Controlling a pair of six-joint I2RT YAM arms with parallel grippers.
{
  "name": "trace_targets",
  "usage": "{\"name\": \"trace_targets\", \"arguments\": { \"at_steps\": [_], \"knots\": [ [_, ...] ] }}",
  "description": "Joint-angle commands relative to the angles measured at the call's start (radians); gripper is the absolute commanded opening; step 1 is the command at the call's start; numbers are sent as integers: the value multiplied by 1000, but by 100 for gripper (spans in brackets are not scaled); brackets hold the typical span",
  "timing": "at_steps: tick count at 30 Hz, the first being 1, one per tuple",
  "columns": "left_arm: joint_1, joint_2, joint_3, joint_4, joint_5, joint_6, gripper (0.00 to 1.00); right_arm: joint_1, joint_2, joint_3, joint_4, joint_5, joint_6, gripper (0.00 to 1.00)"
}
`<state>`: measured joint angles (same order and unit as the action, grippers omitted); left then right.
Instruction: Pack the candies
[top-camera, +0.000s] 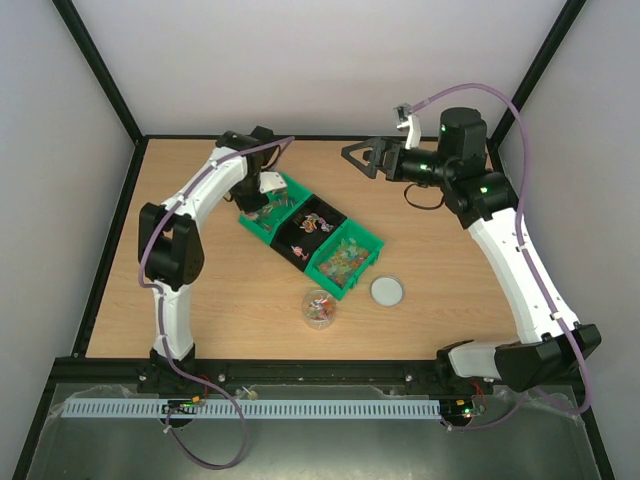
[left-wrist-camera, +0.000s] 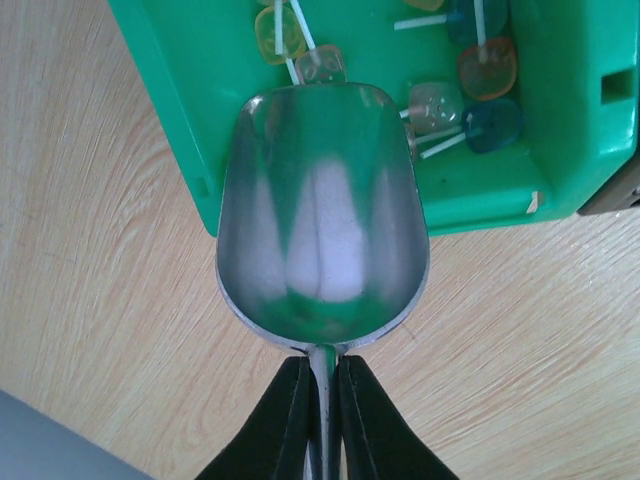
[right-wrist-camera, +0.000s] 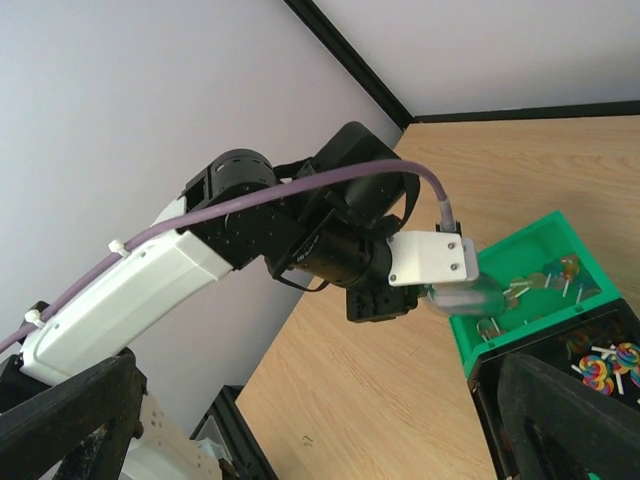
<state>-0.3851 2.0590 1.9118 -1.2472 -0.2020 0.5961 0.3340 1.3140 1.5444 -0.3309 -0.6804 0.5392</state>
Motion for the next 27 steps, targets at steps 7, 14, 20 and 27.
{"name": "trace_targets", "arguments": {
  "at_steps": [7,14,20,27],
  "knots": [
    [21,-12,-180,179,121,3,2,-2,4,-47,4,-45,-62,99],
    [22,-63,-286,261,135,15,2,-4,26,-80,-17,-43,-209,99],
    [26,-96,-294,249,113,35,2,-4,83,-58,-102,35,-394,99],
    [29,-116,-285,220,111,46,2,-4,205,-62,-141,100,-543,99]
  ]
}}
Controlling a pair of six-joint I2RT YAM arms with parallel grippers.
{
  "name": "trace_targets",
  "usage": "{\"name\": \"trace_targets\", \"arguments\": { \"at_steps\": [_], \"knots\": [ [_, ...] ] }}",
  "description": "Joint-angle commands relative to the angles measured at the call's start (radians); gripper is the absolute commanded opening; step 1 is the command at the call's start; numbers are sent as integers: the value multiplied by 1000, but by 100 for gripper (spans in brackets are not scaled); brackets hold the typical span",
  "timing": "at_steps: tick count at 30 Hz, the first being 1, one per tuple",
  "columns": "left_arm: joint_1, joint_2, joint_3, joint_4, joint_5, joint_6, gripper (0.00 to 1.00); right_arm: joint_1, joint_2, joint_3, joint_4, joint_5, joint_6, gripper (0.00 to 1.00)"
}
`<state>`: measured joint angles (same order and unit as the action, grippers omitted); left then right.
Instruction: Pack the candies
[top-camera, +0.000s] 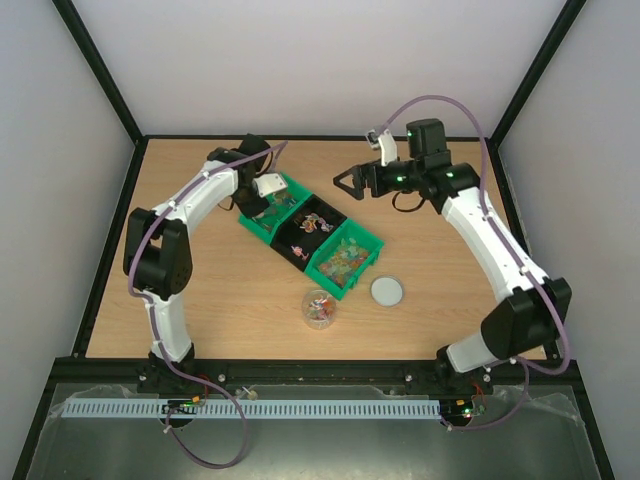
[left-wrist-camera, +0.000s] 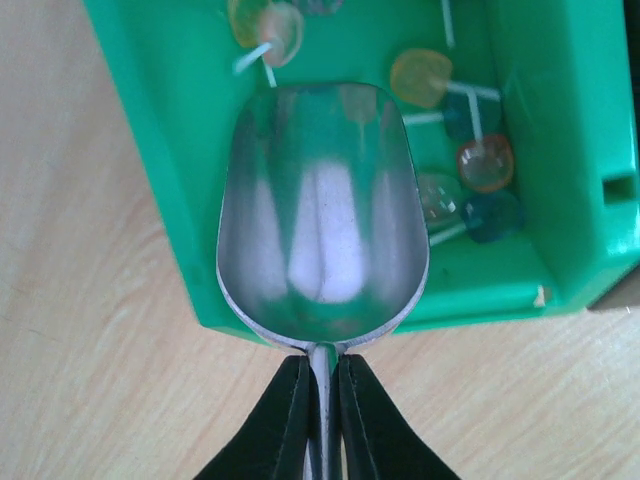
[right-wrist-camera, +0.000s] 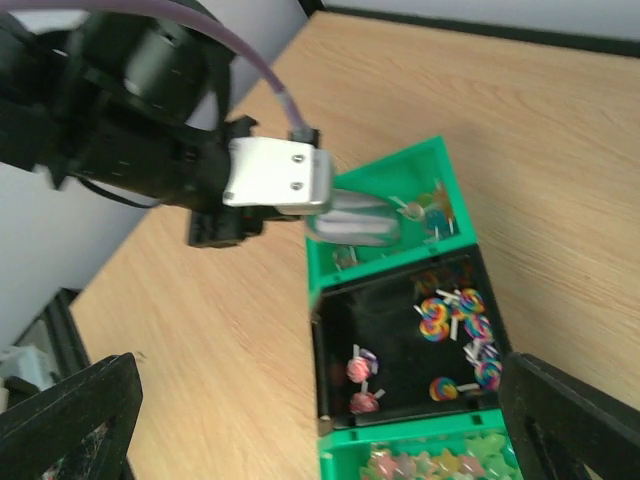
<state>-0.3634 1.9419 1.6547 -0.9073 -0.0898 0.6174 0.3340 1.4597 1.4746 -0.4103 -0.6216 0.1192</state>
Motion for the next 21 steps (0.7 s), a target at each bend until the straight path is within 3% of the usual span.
{"name": "trace_targets", "arguments": {
  "at_steps": [1,7,21],
  "knots": [
    [7,-3,-29,-122,-1,26,2,-5,77,14,-65,49,-138,99],
    [12,-15,-29,-132,2,31,2,-5,214,49,-84,90,-228,99],
    [25,6,-2,-178,-4,40,2,33,509,104,-26,177,-334,80]
  ]
}}
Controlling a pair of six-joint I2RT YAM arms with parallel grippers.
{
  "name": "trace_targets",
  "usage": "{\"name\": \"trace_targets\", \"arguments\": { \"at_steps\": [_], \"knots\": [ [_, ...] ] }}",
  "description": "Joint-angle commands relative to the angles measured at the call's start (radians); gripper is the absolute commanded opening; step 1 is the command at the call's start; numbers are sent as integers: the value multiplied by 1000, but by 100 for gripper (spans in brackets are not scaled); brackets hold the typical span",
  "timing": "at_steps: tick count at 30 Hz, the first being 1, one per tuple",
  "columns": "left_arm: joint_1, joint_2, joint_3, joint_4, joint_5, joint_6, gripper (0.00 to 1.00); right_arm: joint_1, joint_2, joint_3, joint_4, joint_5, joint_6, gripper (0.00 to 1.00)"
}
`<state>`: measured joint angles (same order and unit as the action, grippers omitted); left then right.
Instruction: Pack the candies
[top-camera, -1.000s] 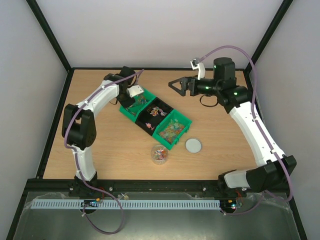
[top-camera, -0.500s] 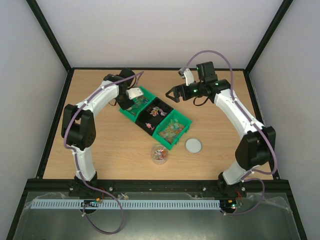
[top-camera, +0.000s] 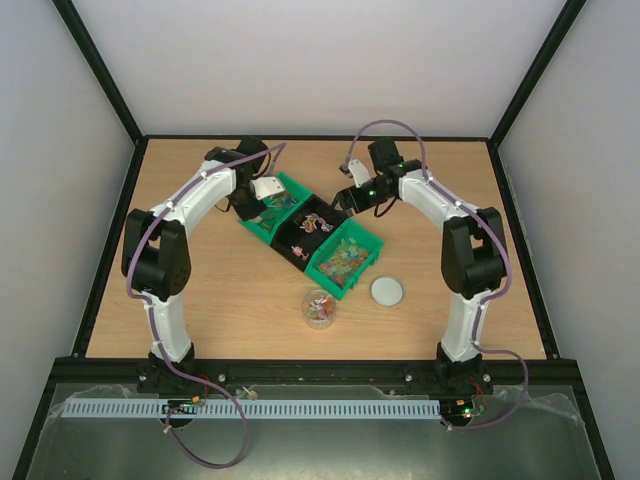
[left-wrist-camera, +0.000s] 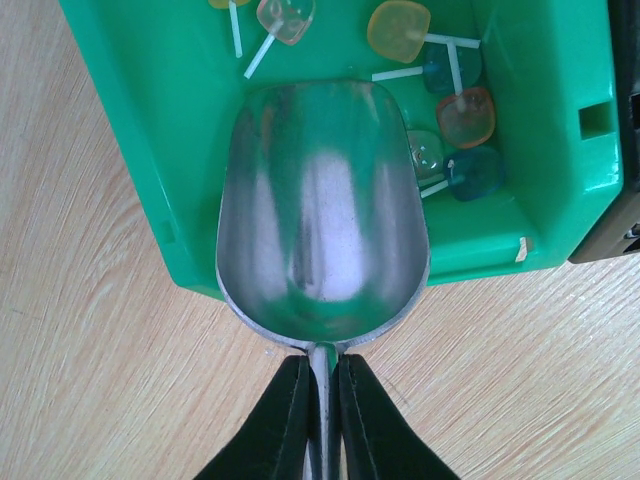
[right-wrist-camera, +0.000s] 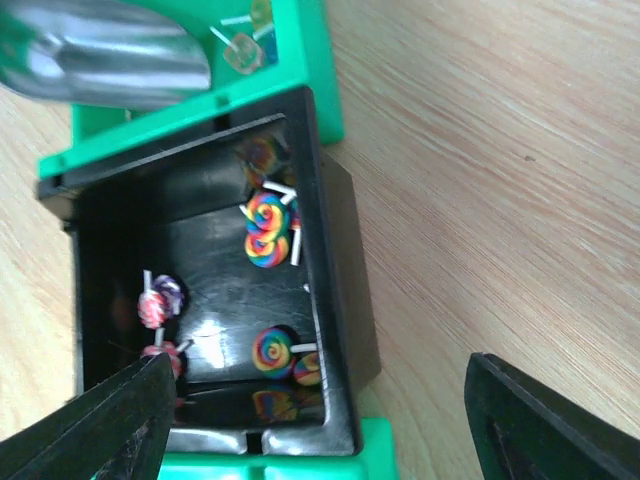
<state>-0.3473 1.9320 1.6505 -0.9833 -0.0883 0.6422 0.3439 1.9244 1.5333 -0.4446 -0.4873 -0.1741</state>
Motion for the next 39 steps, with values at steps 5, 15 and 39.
{"name": "trace_targets", "arguments": {
  "at_steps": [5,15,39],
  "knots": [
    [9,25,-1,-91,10,11,2,52,117,98,24,86,-65,70],
    [10,42,-61,-13,52,-20,2,105,211,129,39,176,-113,49],
    [18,5,-407,569,356,-132,2,130,204,57,113,196,-193,1]
  ]
}}
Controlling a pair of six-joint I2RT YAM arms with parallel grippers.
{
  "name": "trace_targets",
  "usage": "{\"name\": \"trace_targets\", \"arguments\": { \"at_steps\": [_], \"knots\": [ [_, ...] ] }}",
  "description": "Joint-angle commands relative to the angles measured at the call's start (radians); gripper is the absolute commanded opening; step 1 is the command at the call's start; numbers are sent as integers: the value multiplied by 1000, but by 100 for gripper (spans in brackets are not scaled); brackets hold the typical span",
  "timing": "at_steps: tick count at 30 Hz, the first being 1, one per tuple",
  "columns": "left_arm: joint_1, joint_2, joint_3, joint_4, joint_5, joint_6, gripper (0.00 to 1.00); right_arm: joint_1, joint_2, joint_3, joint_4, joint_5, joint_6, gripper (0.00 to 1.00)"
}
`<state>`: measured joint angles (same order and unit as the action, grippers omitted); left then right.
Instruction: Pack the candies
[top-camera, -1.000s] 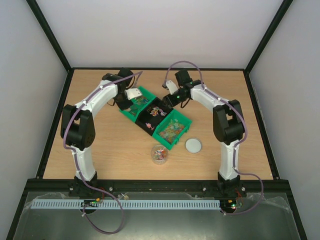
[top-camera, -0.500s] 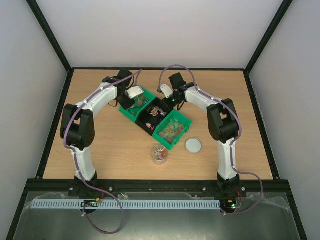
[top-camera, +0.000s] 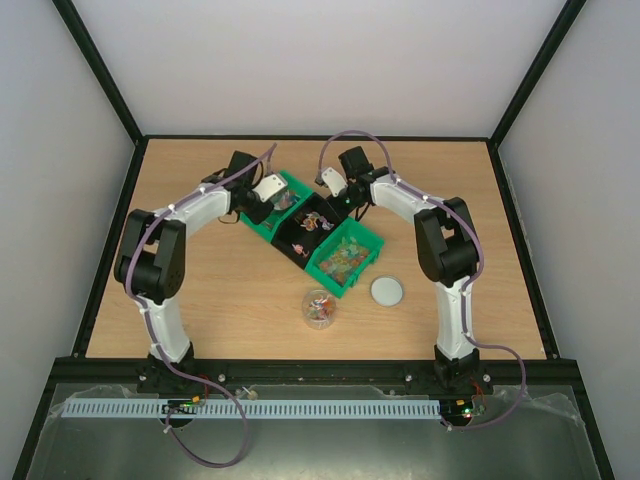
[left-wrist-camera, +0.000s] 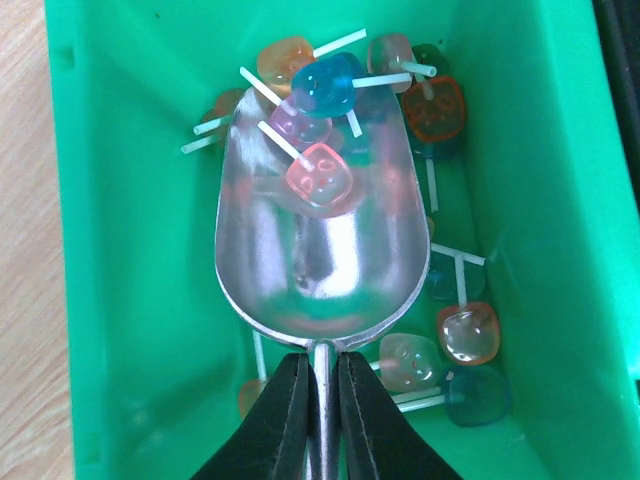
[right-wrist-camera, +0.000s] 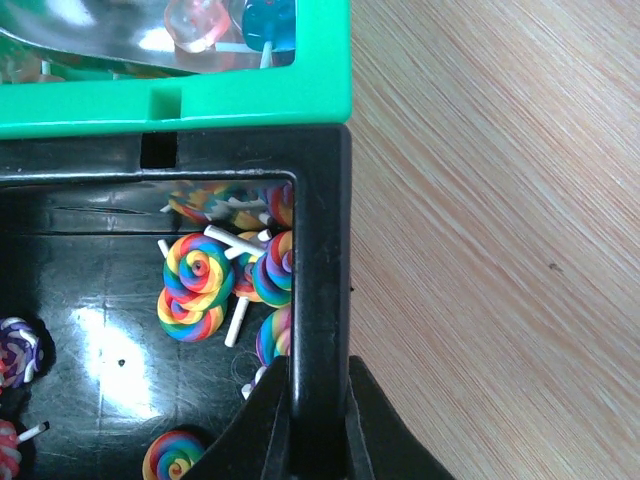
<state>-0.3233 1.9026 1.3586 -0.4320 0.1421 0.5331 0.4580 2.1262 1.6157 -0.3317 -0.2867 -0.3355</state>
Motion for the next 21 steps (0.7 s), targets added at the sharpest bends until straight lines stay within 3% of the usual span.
{"name": "trace_targets", "arguments": {
  "at_steps": [1,14,21],
  "knots": [
    [-3,20,-135,47,144,-29,2,16,2,-25,1,-2,-28,1],
    [109,-112,-328,372,382,-149,2,10,-1,-18,-11,44,21,2],
    [137,-190,-425,457,407,-128,2,-3,-2,-20,-22,80,38,9]
  ]
}}
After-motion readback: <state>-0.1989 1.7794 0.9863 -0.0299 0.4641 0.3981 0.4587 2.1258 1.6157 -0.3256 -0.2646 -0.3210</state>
